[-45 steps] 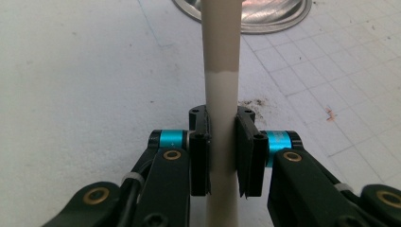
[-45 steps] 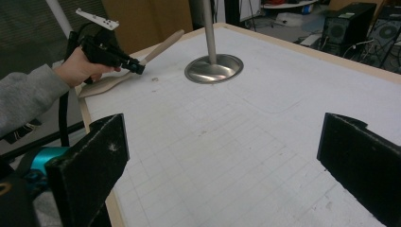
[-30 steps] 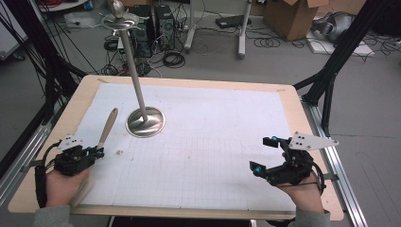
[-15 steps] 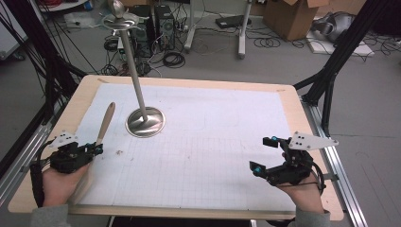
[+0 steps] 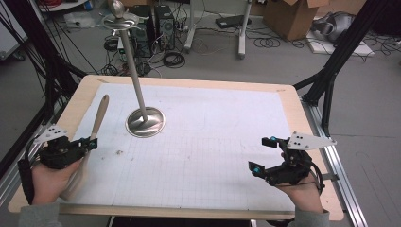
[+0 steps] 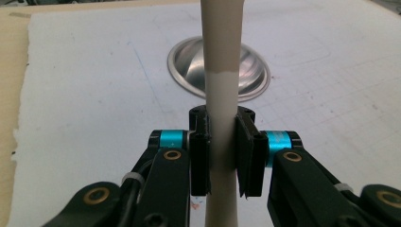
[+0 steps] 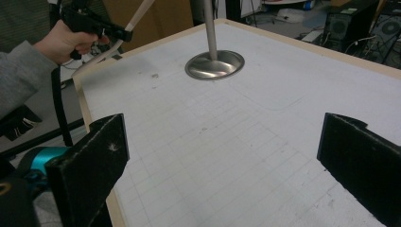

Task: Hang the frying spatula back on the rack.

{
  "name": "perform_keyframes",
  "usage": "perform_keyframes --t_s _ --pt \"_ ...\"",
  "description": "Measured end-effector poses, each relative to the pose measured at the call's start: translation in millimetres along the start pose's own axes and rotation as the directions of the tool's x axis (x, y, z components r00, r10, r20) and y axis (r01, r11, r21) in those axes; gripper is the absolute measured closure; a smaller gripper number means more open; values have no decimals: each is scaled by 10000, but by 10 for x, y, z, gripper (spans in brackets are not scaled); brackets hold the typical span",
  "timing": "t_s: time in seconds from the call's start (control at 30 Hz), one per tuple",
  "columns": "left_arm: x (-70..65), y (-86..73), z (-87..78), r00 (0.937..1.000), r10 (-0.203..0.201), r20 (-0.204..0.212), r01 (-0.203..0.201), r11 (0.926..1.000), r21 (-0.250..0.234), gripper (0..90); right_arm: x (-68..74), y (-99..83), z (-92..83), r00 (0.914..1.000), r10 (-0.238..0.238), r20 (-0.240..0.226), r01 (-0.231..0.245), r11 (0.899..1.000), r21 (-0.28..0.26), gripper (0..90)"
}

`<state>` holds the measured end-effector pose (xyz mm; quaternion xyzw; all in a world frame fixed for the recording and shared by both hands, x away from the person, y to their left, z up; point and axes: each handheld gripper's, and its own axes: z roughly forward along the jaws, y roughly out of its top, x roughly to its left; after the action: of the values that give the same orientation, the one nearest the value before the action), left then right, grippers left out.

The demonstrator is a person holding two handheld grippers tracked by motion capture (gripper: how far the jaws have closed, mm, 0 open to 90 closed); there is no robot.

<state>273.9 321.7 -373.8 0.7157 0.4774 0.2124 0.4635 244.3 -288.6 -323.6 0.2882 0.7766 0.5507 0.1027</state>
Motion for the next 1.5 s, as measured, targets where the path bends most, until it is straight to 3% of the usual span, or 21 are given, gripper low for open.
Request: perform_keyframes --t_s 0.97,1.5 --pt "-8 540 -229 9984 450 356 -435 9982 -421 776 -16 -6 -20 10000 64 13 -64 9999 -98 17" --pt "-81 876 -360 9934 993 567 -952 9930 -702 776 -41 -20 -46 9999 145 16 -145 9998 -149 17"
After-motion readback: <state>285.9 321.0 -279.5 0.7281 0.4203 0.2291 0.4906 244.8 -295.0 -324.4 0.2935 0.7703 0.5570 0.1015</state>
